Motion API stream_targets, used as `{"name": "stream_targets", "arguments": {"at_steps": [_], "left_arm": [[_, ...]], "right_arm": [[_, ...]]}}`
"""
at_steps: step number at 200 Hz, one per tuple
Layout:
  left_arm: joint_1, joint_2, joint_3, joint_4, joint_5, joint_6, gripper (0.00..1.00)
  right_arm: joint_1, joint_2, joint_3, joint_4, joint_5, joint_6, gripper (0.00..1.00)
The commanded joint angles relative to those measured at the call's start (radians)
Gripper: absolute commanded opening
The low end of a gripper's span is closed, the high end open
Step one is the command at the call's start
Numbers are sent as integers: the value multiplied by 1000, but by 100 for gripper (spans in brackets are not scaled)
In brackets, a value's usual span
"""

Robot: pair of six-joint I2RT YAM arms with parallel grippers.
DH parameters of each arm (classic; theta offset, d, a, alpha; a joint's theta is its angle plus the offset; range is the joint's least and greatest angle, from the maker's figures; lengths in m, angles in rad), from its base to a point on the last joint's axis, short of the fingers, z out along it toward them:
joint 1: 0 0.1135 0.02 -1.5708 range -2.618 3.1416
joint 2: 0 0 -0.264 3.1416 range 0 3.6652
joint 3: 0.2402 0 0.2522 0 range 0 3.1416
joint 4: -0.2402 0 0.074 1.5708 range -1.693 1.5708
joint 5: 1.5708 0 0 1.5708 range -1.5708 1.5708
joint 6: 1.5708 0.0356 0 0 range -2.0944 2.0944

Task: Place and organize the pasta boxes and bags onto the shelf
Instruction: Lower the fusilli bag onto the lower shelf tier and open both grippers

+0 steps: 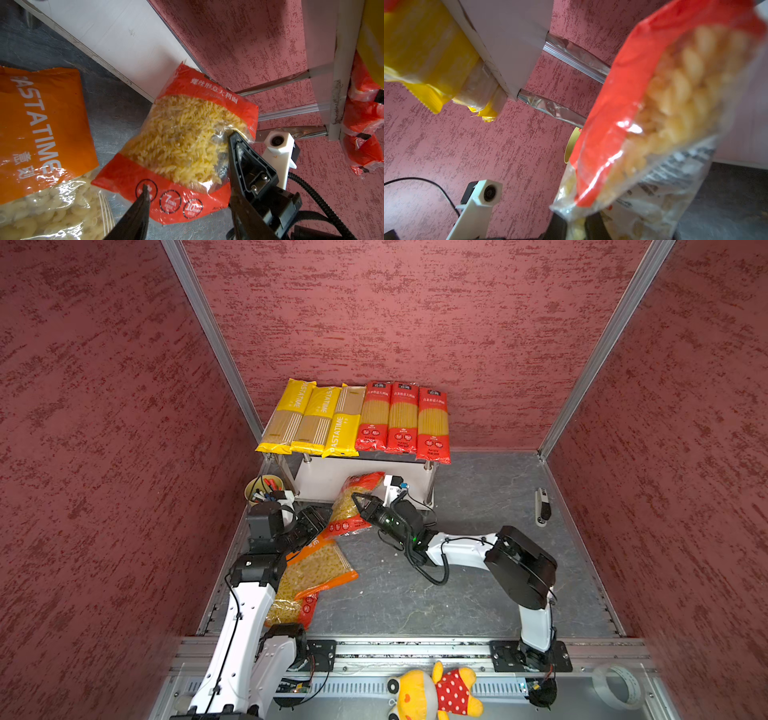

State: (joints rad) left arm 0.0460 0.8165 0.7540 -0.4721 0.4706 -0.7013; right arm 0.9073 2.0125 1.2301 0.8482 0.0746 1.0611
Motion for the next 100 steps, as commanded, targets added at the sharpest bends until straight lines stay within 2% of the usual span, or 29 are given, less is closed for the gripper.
{"name": "stream_targets", "arguments": {"at_steps": [1,32,69,100], "left_arm": [[12,-10,5,1,-4,20,62],[23,-5,-15,7,-3,21,63],[26,13,-54,52,13,-4,63],[24,38,-89,115,34,-35,63]], "right_arm": [[-25,36,109,185,-3,-4,0],[-60,93,145,180,-37,28,0],[-95,94,17,170,1,142,0],[-113,62,-23,-14,13,228,0]]}}
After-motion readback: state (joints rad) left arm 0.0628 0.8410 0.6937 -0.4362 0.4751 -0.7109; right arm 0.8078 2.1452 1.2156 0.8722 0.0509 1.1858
